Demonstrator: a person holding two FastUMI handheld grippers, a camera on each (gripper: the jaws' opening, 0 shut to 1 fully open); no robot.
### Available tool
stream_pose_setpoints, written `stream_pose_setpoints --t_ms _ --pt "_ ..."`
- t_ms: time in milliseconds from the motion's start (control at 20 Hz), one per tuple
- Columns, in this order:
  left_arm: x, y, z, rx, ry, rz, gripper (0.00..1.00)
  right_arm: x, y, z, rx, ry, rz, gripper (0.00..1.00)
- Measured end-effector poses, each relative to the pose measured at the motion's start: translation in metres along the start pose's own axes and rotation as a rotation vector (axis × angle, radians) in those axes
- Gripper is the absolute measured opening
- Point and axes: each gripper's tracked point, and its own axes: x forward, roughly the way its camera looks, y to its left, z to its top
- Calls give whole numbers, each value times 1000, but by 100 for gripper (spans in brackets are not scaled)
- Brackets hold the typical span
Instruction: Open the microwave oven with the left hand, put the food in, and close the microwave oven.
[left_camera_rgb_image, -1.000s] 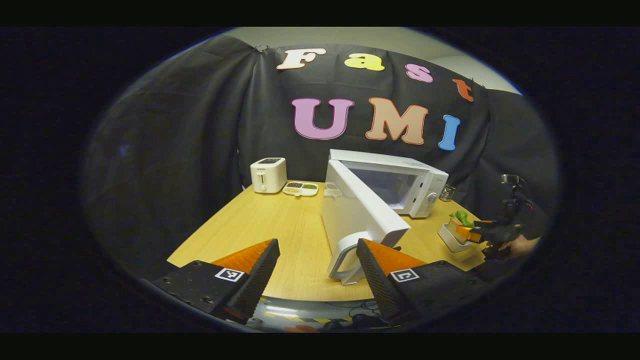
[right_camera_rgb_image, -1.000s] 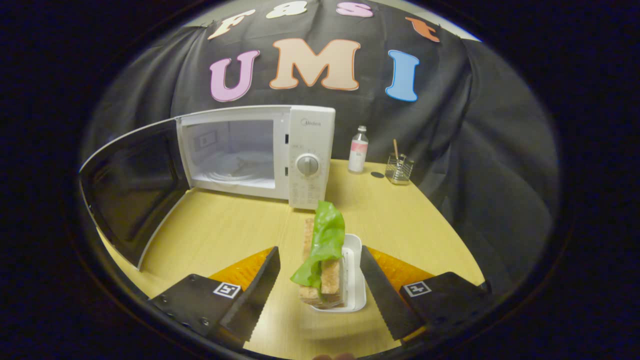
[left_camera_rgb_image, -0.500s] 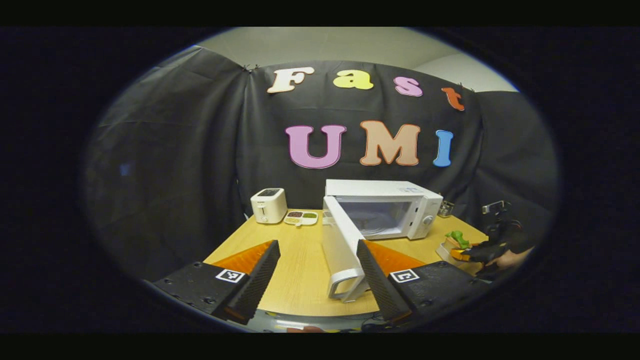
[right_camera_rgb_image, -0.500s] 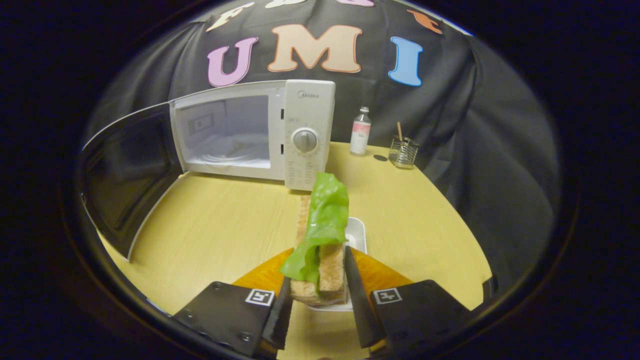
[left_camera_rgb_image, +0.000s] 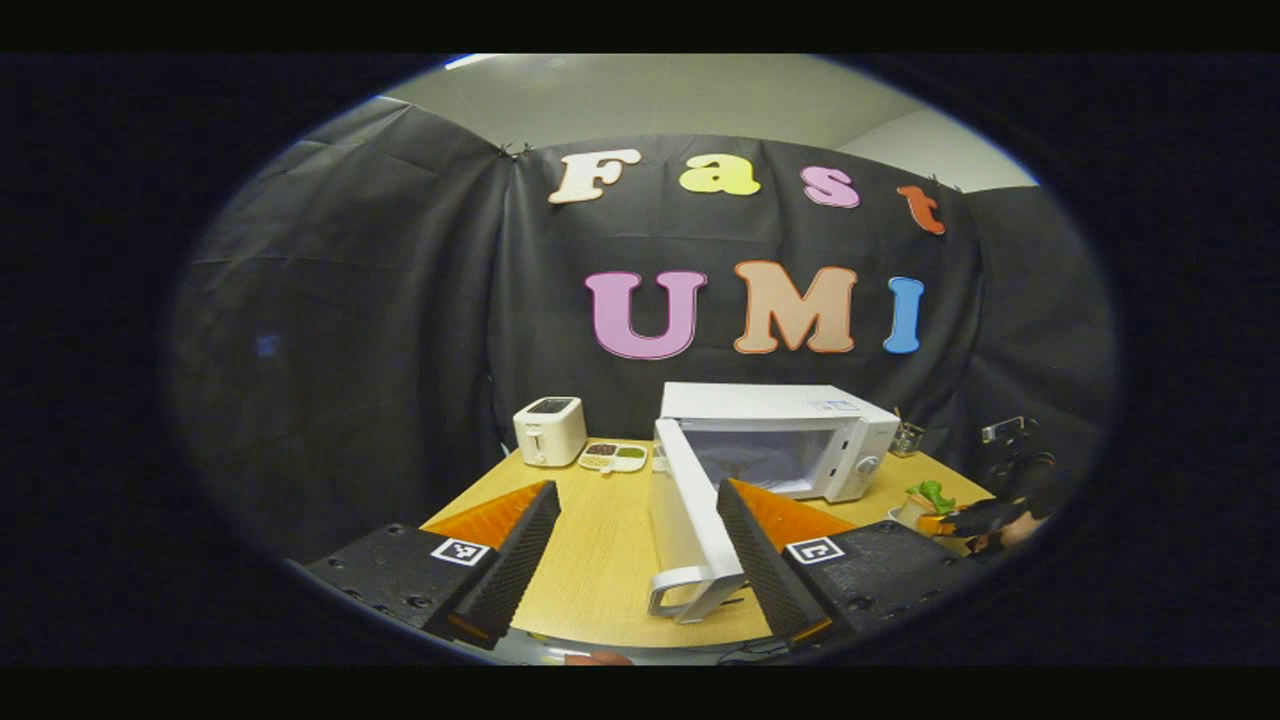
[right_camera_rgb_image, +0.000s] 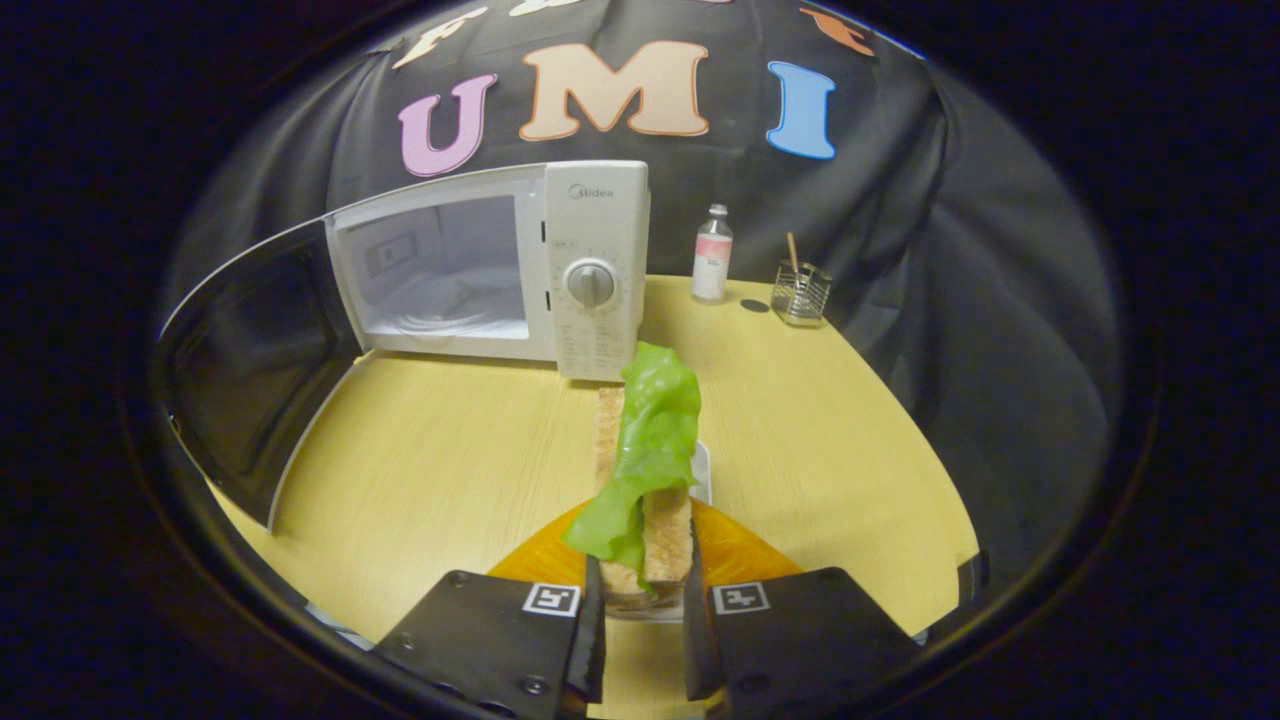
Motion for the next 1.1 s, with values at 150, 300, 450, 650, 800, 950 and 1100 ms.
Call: stream_pose_setpoints --t_ms 150,300,450,650,800,950,1100 --pt "5 2 9 -15 -37 38 97 -7 -3 16 20 -22 26 29" --pt "9 -4 4 1 -23 48 96 -12 -2 36 40 -51 63 33" --pt "15 -9 7 -26 -20 68 94 -18 12 53 72 -64 124 29" --pt "21 -20 13 -14 -27 33 94 -22 42 73 145 -83 177 33" --pt "29 -25 21 26 -46 -40 96 -15 71 85 208 -86 199 28" --pt "39 -32 18 48 -29 -103 96 -3 107 97 272 -84 216 33" --pt "42 -32 19 50 -29 -143 94 16 149 106 331 -53 262 28"
